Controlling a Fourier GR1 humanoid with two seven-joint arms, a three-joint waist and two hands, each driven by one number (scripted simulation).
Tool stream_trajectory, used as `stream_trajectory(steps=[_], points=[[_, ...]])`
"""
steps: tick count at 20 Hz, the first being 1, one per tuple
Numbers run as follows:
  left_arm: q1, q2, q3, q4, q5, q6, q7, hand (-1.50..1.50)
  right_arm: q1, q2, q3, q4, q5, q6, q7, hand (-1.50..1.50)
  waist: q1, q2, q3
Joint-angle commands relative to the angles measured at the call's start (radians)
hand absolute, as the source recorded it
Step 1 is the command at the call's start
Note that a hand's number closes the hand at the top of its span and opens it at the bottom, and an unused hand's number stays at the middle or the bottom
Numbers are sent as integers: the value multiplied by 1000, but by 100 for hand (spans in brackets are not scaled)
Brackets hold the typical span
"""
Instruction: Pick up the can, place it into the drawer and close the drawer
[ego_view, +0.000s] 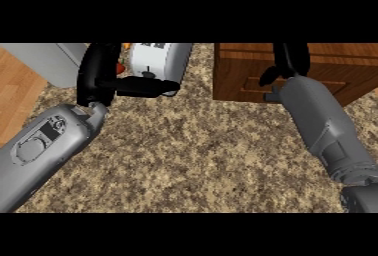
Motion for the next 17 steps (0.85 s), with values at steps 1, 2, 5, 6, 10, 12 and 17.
stream_trajectory(steps=[1,2,5,6,10,12,17], points=[[21,-1,17,14,-4,-8,-24,-150,-84,71,-107,-47,-140,16,-75,-150,15,1,-1],[7,35,25,-15,4,-11,21,-150,-65,104,-131,-55,-168,-9,-84,-150,23,-9,1],[14,4,17,-7,-8,-7,3,-150,-79,114,-183,-57,-228,30,-131,-150,6,-5,0],[54,37,25,-37,-1,-22,-11,-150,-81,91,-209,-64,-256,53,-155,-150,21,-8,-1],[111,19,9,-60,-26,18,-19,-150,-57,105,-300,-78,-376,141,-256,-150,-7,-19,-1],[104,16,35,-26,-14,3,-24,-150,-97,121,-345,-79,-432,190,-244,-150,-18,-15,-2],[158,20,72,-47,-23,-30,-73,-150,-122,113,-358,-68,-460,222,-249,-150,-31,-18,-5]])
